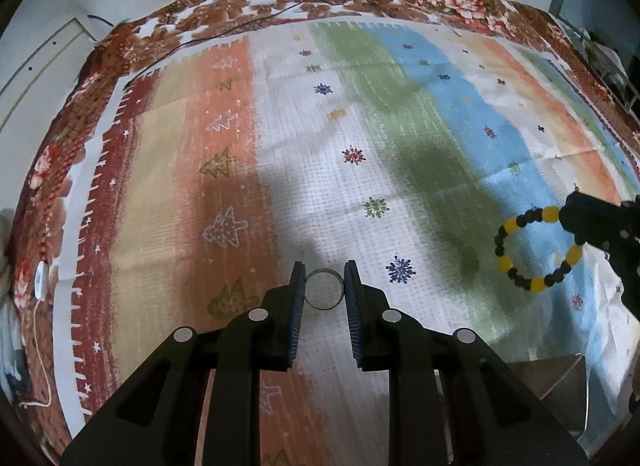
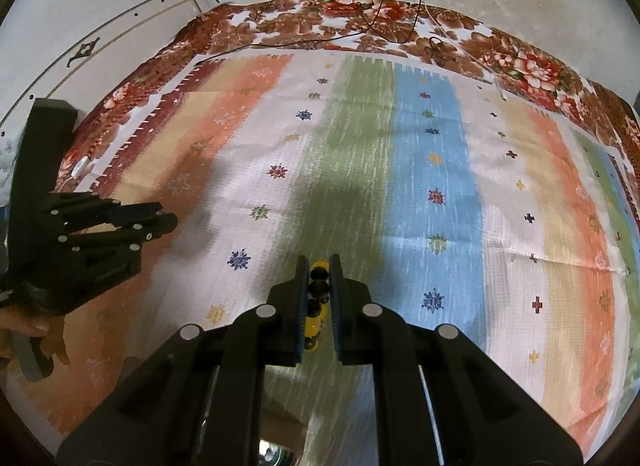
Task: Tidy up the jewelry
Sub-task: 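Lift the silver ring and bracelet and carry both over the silver tin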
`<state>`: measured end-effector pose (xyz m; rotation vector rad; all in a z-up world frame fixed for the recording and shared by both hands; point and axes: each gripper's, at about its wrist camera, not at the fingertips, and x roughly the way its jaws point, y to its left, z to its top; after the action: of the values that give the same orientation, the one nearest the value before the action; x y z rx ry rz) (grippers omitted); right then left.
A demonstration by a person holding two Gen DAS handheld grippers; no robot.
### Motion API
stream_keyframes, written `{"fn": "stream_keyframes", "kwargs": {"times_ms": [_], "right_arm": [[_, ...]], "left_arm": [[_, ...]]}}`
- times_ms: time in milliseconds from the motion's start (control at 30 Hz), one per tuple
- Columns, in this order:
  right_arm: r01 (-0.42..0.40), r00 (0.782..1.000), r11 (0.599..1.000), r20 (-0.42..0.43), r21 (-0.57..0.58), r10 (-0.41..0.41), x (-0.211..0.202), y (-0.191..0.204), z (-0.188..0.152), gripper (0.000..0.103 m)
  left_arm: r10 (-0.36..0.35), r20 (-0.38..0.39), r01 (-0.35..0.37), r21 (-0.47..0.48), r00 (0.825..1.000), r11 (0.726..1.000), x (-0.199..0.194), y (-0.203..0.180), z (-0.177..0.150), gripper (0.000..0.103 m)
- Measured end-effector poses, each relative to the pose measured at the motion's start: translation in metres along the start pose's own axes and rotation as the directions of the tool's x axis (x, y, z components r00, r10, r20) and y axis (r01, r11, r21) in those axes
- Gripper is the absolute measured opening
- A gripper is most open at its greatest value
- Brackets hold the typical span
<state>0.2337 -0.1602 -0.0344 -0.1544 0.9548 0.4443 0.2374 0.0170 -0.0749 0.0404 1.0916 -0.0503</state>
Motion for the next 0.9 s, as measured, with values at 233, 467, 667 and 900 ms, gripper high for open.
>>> {"fn": "stream_keyframes", "kwargs": {"times_ms": [233, 467, 667, 900], "right_arm": [[-0.009, 1.0, 0.999, 0.011, 0.032, 0.009, -0.012, -0.007, -0.011, 0.011], [-0.011, 0.999, 1.0, 0.033, 0.018, 0.01, -0.028, -0.002, -0.017, 0.011], [-0.035, 0.998, 0.999, 0.061, 0.019, 0.034, -0.044, 0.002, -0.02, 0.011], [-0.058, 0.995, 0.998, 0.086, 0.005, 0.057, -0.063, 0.008, -0.024, 0.011]], "left_arm": [[-0.008, 0.019, 0.008, 0.011, 1.0, 1.0, -0.014, -0.01, -0.007, 0.019], [0.002, 0.034, -0.004, 0.046, 0.999, 0.999, -0.026, -0.023, -0.021, 0.019], [-0.022, 0.047, 0.019, 0.053, 0.999, 0.998, -0.039, -0.032, -0.028, 0.019], [-0.054, 0.075, 0.049, 0.062, 0.996, 0.997, -0.057, -0.043, -0.036, 0.019]]}}
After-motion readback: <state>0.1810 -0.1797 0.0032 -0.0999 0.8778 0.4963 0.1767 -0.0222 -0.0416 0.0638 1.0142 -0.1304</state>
